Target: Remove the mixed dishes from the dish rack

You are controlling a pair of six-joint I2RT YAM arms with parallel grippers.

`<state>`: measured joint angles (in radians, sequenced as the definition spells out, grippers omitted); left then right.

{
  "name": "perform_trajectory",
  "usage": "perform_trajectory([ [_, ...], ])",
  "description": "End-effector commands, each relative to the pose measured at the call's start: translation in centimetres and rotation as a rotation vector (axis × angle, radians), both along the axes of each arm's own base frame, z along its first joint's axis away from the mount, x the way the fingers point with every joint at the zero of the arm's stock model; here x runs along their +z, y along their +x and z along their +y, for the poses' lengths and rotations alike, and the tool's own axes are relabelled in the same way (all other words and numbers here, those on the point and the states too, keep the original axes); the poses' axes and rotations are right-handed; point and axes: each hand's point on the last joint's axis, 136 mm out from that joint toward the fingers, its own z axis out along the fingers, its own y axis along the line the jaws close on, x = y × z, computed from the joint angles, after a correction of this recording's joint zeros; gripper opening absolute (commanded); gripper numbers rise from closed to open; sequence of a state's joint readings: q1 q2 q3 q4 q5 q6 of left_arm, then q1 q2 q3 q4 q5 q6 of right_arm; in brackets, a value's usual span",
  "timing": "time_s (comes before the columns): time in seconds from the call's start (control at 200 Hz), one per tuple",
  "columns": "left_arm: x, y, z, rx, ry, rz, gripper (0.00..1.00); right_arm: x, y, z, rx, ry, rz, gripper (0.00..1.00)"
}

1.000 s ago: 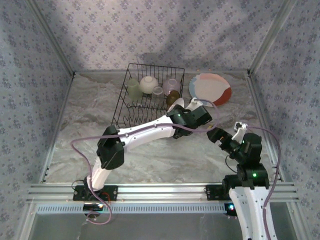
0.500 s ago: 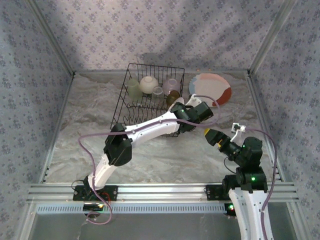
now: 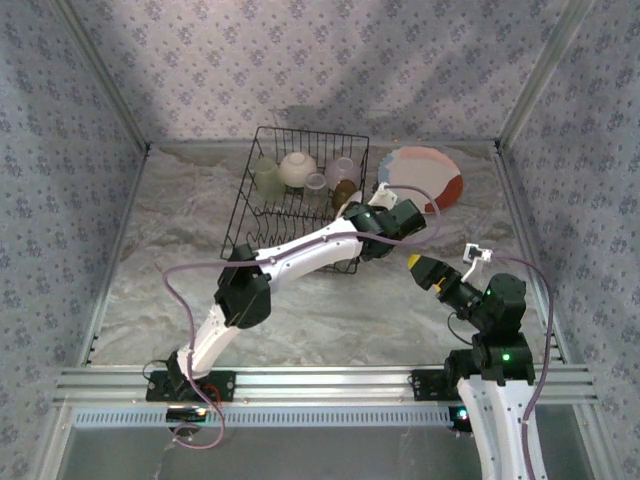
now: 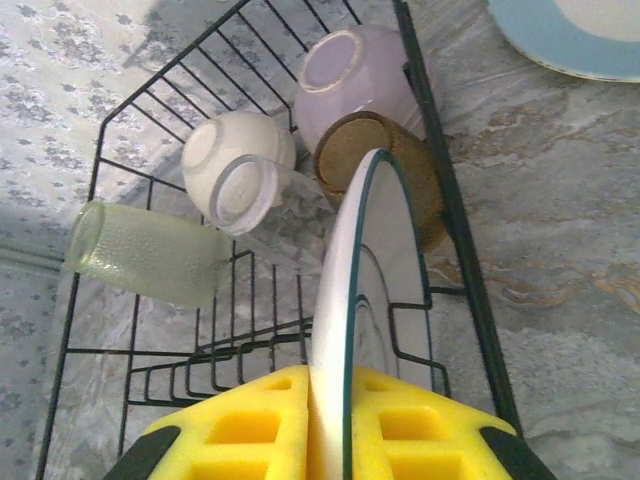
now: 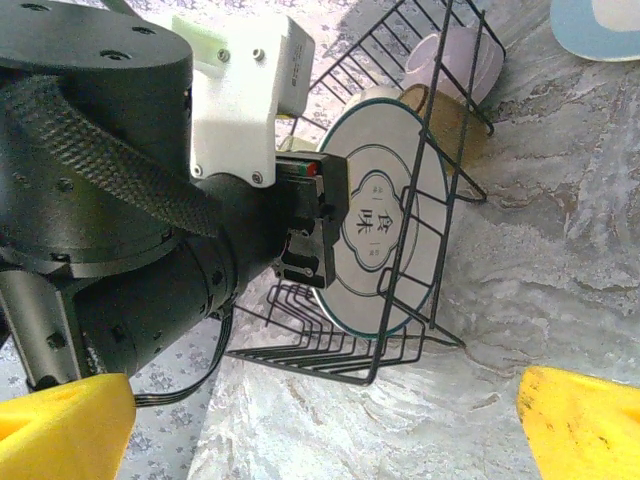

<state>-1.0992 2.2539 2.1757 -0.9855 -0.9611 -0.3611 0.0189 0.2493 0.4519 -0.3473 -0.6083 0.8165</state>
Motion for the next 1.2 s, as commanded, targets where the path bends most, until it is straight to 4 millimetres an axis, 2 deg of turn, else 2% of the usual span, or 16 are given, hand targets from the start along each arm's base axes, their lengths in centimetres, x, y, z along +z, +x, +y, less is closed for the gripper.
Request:
perform_trajectory([
  [0.0, -0.3, -0.1, 0.1, 0.010, 0.034, 0.003, 0.01, 0.0, 0.1, 0.2, 0.012, 0.018, -0.003, 1.00],
  [0.31, 1.0, -0.6, -0.1, 0.028, 0.052, -0.027, 0.00, -0.5, 0.6, 0.3, 0.016, 0.030, 0.001, 1.00],
  [0.64, 4.6, -1.4, -0.1, 0.011, 0.062, -0.094, 0.00, -0.9, 1.4, 0.3, 0.021, 0.039, 0.010, 1.00],
  [1.194, 8.8, -2.4, 0.9, 0.001, 0.082, -0.150, 0.00, -1.1, 2.0, 0.4, 0.027, 0.047, 0.014, 1.00],
])
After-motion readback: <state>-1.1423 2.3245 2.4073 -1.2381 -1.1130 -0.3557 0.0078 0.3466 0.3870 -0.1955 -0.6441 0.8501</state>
